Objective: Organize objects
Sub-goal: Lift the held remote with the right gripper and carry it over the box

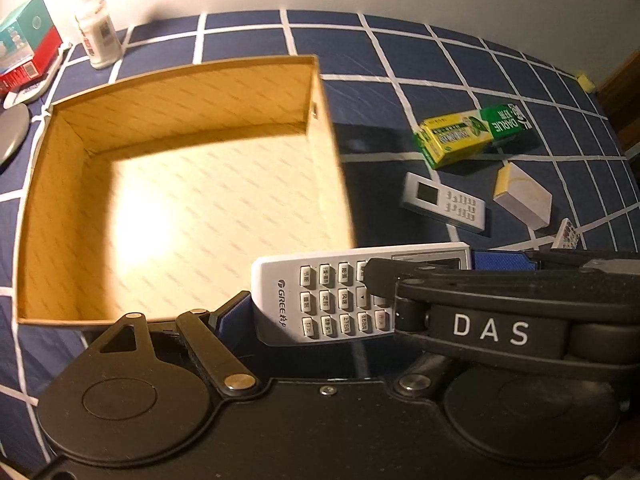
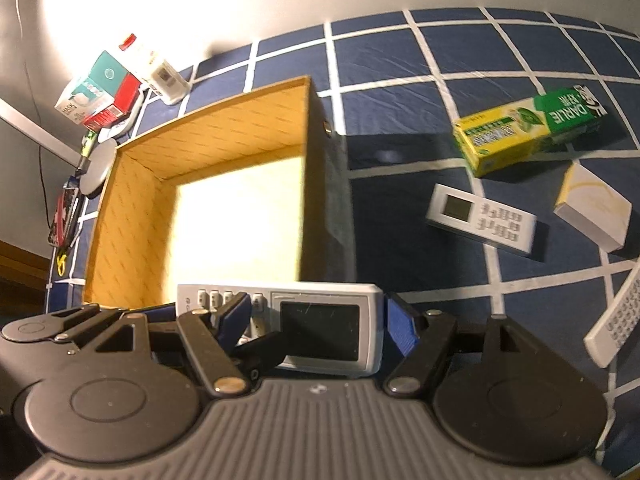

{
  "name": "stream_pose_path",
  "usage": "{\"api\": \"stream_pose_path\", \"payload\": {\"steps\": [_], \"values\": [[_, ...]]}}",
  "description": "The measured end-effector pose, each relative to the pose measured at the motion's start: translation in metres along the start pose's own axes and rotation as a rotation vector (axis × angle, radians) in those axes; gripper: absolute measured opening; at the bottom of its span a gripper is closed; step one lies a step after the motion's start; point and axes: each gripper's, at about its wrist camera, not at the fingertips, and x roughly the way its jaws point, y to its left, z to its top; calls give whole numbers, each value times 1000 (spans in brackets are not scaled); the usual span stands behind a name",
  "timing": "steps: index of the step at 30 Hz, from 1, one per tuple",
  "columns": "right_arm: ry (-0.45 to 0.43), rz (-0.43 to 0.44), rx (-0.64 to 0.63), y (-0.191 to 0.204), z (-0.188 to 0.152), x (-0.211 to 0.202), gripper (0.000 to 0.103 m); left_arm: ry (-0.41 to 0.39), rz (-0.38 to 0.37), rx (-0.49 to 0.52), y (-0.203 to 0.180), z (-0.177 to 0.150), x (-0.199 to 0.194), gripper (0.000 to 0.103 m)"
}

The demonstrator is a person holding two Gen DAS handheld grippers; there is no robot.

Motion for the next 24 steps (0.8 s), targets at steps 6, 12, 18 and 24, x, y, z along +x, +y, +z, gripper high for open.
{"api": "stream_pose_path", "payload": {"steps": [6, 12, 18, 24], "values": [[-23, -7, 1, 35, 3, 7, 72, -18, -6, 10, 33, 3, -9, 78], [-27, -12, -1, 65, 5, 19, 72, -24, -13, 6, 65, 4, -13, 78], [-8, -20, -17, 89, 9, 34, 72, -15, -21, -19, 92, 6, -10, 78], [11, -26, -31, 106, 20, 51, 72, -7, -28, -42, 116, 15, -4, 78]]}}
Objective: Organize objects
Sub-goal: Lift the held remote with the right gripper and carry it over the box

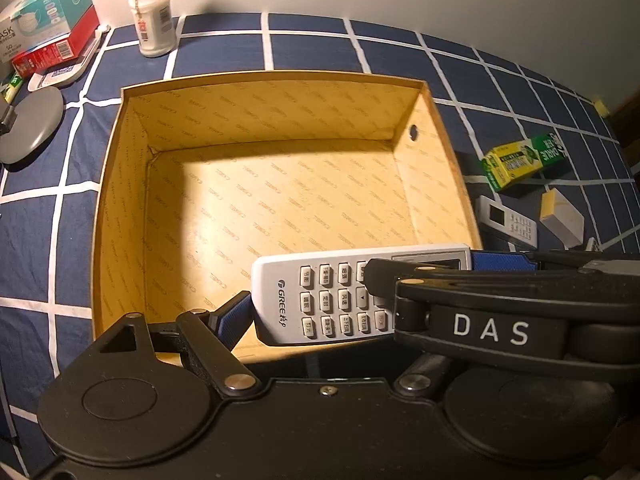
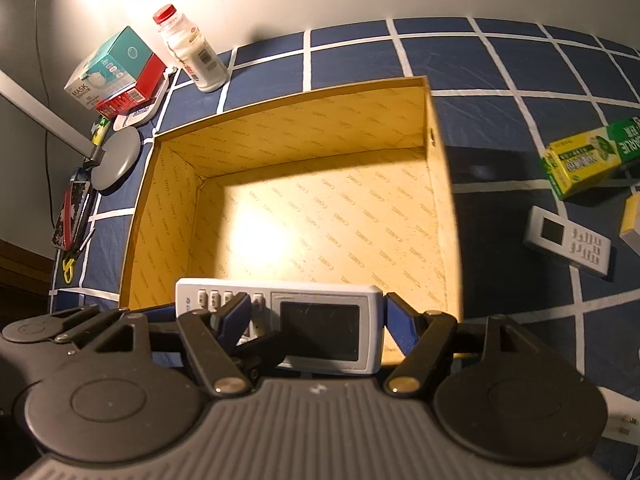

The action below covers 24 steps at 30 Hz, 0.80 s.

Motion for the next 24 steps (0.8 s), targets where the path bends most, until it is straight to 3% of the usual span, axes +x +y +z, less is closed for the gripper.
{"api": "stream_pose_path", "payload": {"steps": [24], "values": [[106, -33, -10, 7, 95, 121, 72, 90, -33, -56, 66, 87, 102, 78]]}}
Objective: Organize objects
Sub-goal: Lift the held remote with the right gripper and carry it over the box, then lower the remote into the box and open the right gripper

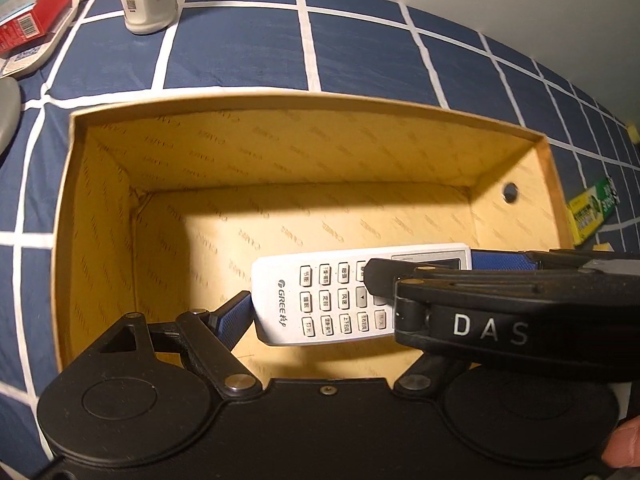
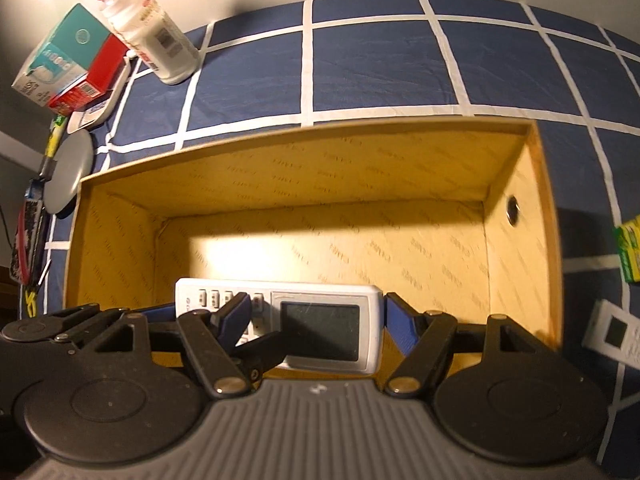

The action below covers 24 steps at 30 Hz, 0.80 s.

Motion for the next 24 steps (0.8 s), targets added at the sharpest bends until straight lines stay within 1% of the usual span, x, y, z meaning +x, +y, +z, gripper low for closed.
{"api": "stream_pose_path", "payload": {"steps": [12, 24], "values": [[4, -1, 28, -10, 35, 34, 72, 14, -2, 10, 12, 37, 30, 78], [20, -7, 14, -14, 52, 51, 72, 26, -10, -17, 19, 52, 49, 78]]}}
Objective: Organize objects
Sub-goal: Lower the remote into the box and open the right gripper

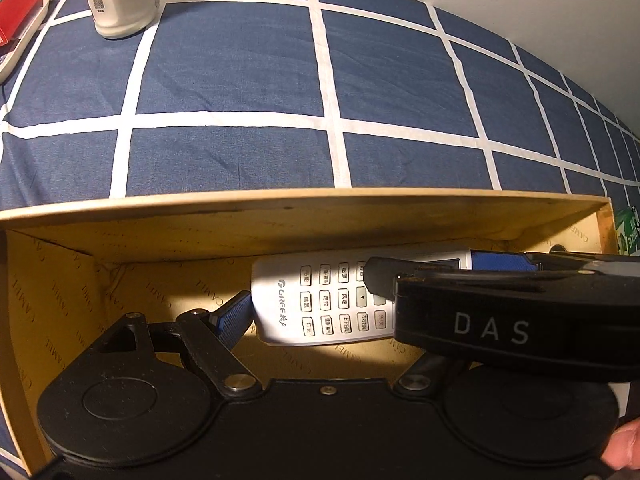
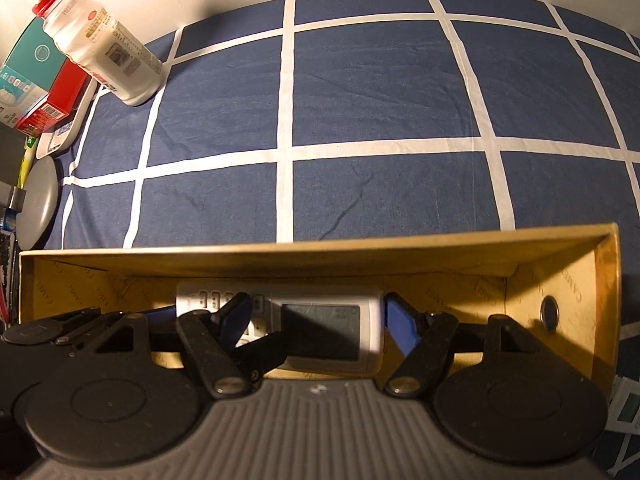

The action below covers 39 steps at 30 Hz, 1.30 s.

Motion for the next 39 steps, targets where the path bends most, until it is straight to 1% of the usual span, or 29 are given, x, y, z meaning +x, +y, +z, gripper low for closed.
{"api": "stream_pose_path", "payload": {"steps": [5, 9, 14, 20, 24, 29, 31, 39], "values": [[7, 3, 2, -1, 3, 6, 72, 9, 4, -3, 3, 3, 5, 79], [-13, -6, -8, 0, 4, 4, 72, 5, 11, 1, 3, 4, 5, 81], [-21, 7, -3, -1, 3, -1, 72, -4, 18, 9, 0, 3, -3, 81], [-37, 12, -19, 3, -1, -14, 72, -15, 23, -17, -2, -4, -16, 81], [-53, 25, -15, 2, -5, -27, 74, -22, 44, -22, -6, -11, -29, 81], [-89, 26, -19, 3, -17, -52, 75, -46, 51, -4, -17, -26, -49, 84], [-105, 26, -17, 2, -23, -63, 79, -60, 54, 3, -23, -33, -58, 86], [-159, 16, -3, -5, -54, -104, 87, -107, 70, 18, -40, -61, -91, 92]]}}
